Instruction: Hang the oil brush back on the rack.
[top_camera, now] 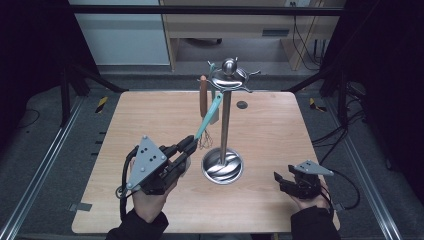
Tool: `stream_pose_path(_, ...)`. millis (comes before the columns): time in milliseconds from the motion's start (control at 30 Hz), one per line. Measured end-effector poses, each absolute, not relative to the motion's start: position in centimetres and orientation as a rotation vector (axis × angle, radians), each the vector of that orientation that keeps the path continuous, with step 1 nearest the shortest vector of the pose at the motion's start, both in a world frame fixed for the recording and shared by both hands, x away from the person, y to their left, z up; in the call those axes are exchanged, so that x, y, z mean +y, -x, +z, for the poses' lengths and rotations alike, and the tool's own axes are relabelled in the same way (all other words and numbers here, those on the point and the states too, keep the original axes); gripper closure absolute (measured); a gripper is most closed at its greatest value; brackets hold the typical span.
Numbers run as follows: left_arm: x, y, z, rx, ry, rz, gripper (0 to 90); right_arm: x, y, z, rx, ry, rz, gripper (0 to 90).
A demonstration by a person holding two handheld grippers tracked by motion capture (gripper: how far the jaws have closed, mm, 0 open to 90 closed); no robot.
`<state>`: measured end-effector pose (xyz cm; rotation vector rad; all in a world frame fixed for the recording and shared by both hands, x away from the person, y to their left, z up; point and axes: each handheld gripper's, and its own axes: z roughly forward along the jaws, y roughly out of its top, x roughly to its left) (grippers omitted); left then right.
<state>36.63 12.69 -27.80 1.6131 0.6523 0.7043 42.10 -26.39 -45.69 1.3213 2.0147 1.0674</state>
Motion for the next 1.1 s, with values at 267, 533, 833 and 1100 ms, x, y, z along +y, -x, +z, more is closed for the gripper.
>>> stream_pose_path(267, 12.0, -37.4, -28.2, 0.666, -1.633, 0.713, 82.1, -26.4, -42.1, -45.7, 2.015, -1.321, 1.067, 38.3)
stream_pose_path(533, 11.1, -38.2, -28.5, 0.682, -1.648, 0.722, 82.1, -26.3, -42.1, -45.7, 2.02, -1.324, 1.07, 38.2)
stream_pose_path(833, 10.2, -39.0, -29.1, 0.697, -1.649, 0.729, 82.0, -26.3, -42.2, -45.7, 2.02, -1.318, 1.068, 38.2)
stream_pose_path(1100, 9.6, -39.6, -29.5, 0.703, -1.638, 0.743, 81.9, -26.3, -42.2, -45.7, 2.021, -1.317, 1.068, 38.1)
